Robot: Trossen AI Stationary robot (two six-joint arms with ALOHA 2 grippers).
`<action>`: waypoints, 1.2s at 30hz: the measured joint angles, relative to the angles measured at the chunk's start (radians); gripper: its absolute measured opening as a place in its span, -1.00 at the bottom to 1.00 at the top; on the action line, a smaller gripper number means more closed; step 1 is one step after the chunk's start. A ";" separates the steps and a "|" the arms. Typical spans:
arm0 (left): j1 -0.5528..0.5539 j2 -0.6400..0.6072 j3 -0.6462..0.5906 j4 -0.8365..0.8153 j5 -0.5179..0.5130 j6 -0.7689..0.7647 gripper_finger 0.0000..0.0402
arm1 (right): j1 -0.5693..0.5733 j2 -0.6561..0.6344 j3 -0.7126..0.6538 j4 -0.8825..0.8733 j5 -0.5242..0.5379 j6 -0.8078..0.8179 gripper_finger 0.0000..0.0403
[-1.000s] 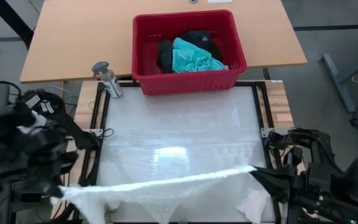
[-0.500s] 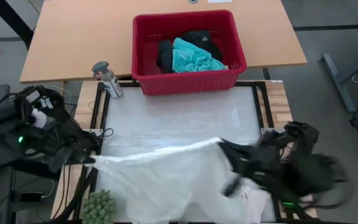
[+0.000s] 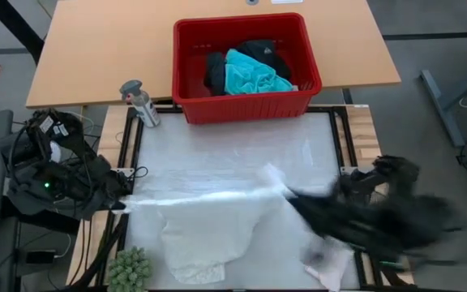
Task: Fold Laundry from Bin
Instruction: Fold the white blouse
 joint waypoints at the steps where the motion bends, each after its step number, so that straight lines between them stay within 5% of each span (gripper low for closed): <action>1: 0.001 -0.001 0.000 0.006 -0.013 0.009 -1.00 | 0.038 -0.023 0.009 -0.047 -0.087 -0.009 -0.91; 6: 0.000 -0.008 0.001 0.062 -0.026 0.070 -1.00 | 0.015 -0.136 0.027 -0.384 -0.566 0.012 -0.91; 8: -0.001 -0.011 0.000 0.104 -0.023 0.104 -1.00 | -0.055 -0.188 0.028 -0.521 -0.676 0.086 -0.91; 11: 0.001 -0.016 0.000 0.169 -0.052 0.136 -1.00 | -0.157 -0.275 0.028 -0.676 -0.677 0.263 -0.91; 16: 0.001 -0.028 0.000 0.271 -0.156 0.198 -1.00 | -0.276 -0.398 0.033 -0.928 -0.689 0.334 -0.91; 22: 0.062 -0.052 0.001 0.117 -0.265 0.150 -1.00 | -0.395 -0.489 -0.072 -1.221 -0.746 0.534 -0.91; 26: 0.170 -0.070 0.000 -0.075 -0.316 0.135 -1.00 | -0.420 -0.598 -0.295 -1.204 -0.744 0.628 -0.91; 29: 0.265 -0.115 -0.032 -0.068 -0.306 0.152 -1.00 | -0.420 -0.736 -0.524 -1.117 -0.739 0.727 -0.91; 36: 0.456 -0.209 -0.166 -0.063 -0.181 0.178 -1.00 | -0.416 -1.073 -1.105 -0.673 -0.713 0.846 -0.91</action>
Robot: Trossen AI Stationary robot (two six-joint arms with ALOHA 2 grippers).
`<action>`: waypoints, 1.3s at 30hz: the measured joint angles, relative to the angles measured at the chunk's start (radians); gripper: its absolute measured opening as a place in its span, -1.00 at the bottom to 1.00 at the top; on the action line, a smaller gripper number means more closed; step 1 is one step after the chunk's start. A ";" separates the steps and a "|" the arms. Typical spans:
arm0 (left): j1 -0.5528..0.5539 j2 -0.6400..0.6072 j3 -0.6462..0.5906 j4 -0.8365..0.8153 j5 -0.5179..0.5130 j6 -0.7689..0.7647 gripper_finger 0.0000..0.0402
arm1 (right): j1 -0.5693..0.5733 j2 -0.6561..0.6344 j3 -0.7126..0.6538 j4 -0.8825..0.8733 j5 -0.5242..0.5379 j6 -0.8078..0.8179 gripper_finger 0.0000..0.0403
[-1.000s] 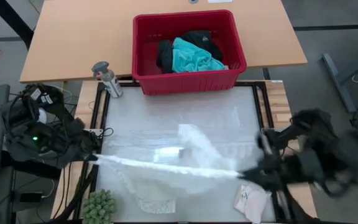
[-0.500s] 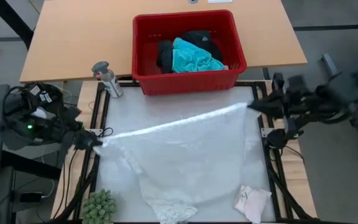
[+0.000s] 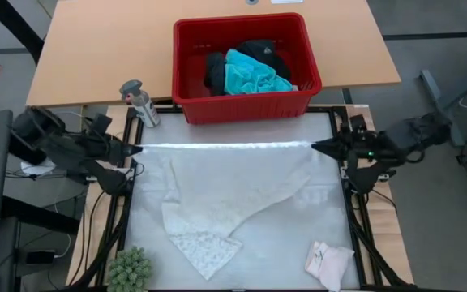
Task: Fold Laundry from Bin
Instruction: Fold the white blouse
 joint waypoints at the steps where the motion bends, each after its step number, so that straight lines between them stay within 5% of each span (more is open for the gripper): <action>1: 0.017 -0.012 -0.031 0.000 0.004 0.002 -1.00 | -0.001 -0.036 -0.062 0.037 0.002 0.017 -0.91; 8: 0.126 -0.063 -0.281 0.012 0.016 0.069 -1.00 | -0.039 -0.176 -0.357 0.044 0.074 0.210 -0.91; 14: 0.241 -0.079 -0.498 0.108 -0.039 0.085 -1.00 | -0.178 -0.201 -0.401 -0.066 0.187 0.174 -0.92; 20: 0.410 -0.079 -0.705 0.344 -0.025 0.302 -1.00 | -0.387 -0.152 -0.475 -0.121 0.177 0.159 -0.92; 26: 0.590 -0.044 -0.772 0.452 -0.107 0.363 -1.00 | -0.610 -0.022 -0.528 -0.030 0.141 0.051 -0.92; 31: 0.740 0.014 -0.775 0.554 -0.118 0.615 -1.00 | -0.800 0.144 -0.532 0.217 0.052 -0.220 -0.92; 36: 0.855 0.122 -0.775 0.579 -0.029 0.718 -1.00 | -0.943 0.289 -0.533 0.261 -0.068 -0.220 -0.86; 39: 0.905 0.193 -0.776 0.550 -0.043 0.799 -1.00 | -1.014 0.342 -0.532 0.256 -0.050 -0.226 -0.77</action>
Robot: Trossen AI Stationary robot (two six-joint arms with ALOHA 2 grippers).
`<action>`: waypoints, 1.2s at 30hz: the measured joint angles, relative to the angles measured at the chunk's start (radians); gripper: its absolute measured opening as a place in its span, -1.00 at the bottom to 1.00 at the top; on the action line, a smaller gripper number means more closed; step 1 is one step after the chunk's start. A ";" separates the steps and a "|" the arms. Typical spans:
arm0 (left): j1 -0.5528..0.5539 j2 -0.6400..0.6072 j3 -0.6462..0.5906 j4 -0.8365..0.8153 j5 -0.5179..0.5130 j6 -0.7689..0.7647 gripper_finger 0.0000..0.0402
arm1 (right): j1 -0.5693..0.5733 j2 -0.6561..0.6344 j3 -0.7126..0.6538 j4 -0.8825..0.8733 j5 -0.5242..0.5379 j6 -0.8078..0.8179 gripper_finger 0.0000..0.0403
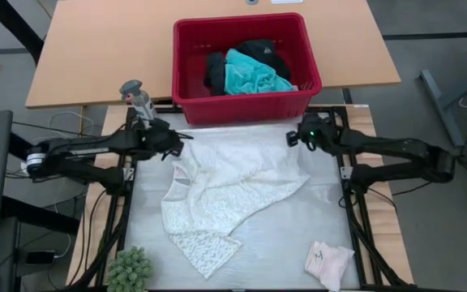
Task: Fold Laundry from Bin
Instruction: Fold the white blouse
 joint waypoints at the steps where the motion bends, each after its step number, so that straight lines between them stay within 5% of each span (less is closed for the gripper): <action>1: 0.015 0.023 -0.001 -0.007 -0.018 0.027 -1.00 | -0.024 0.014 -0.005 -0.011 0.017 -0.010 -0.76; 5: 0.081 0.125 0.000 0.023 -0.093 0.055 -1.00 | -0.112 0.065 -0.002 0.020 0.009 -0.028 -0.73; 9: 0.137 0.210 0.002 0.055 -0.059 0.040 -0.98 | -0.163 0.073 0.028 -0.049 -0.084 -0.010 -0.71; 11: 0.147 0.240 0.003 0.070 -0.026 0.061 -0.96 | -0.164 0.048 0.055 -0.051 -0.229 -0.075 -0.70; 14: 0.150 0.275 0.003 0.075 -0.008 0.087 -0.95 | -0.134 -0.013 0.092 -0.082 -0.591 -0.124 -0.70; 16: 0.150 0.293 0.003 0.076 -0.005 0.095 -0.95 | -0.077 -0.043 0.097 -0.121 -0.684 -0.067 -0.71; 23: 0.149 0.290 0.003 0.084 -0.002 0.082 -0.94 | 0.229 -0.042 0.076 -0.394 -0.513 0.096 -0.84; 36: 0.148 0.290 0.004 0.150 0.090 0.086 -0.94 | 0.580 0.190 0.043 -0.300 -0.388 0.412 -0.90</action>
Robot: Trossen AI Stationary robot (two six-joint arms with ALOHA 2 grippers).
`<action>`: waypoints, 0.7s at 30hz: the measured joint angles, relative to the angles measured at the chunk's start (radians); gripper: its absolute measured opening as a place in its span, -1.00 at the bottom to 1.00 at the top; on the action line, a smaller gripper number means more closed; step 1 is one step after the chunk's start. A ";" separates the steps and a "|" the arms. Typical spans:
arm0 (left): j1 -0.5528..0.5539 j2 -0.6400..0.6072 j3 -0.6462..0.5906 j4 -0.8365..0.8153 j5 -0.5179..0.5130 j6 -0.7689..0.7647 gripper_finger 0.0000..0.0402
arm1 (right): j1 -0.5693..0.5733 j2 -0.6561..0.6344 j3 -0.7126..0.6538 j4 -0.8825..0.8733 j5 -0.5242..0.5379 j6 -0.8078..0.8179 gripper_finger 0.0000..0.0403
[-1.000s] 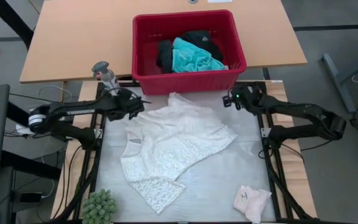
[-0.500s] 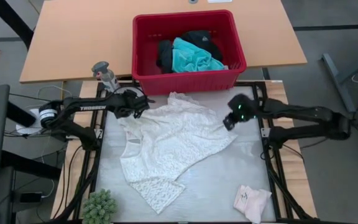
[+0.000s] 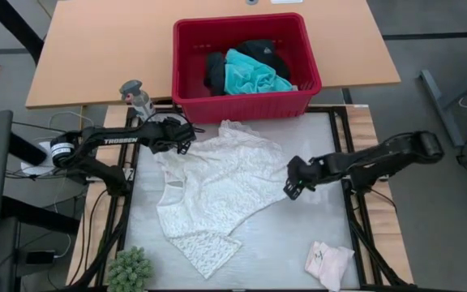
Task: Fold Laundry from Bin
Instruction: Fold the white blouse
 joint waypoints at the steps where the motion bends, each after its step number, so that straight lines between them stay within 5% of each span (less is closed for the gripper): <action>1: 0.000 0.000 0.000 0.000 0.003 -0.002 -0.94 | 0.013 0.028 0.000 0.012 0.001 0.009 -0.90; 11: -0.002 0.000 0.000 0.000 0.054 -0.003 -0.94 | 0.109 0.255 0.006 0.135 -0.059 0.175 -0.91; 21: -0.107 0.000 0.000 0.069 0.235 -0.021 -0.94 | 0.467 0.276 0.062 0.199 -0.089 0.751 -0.91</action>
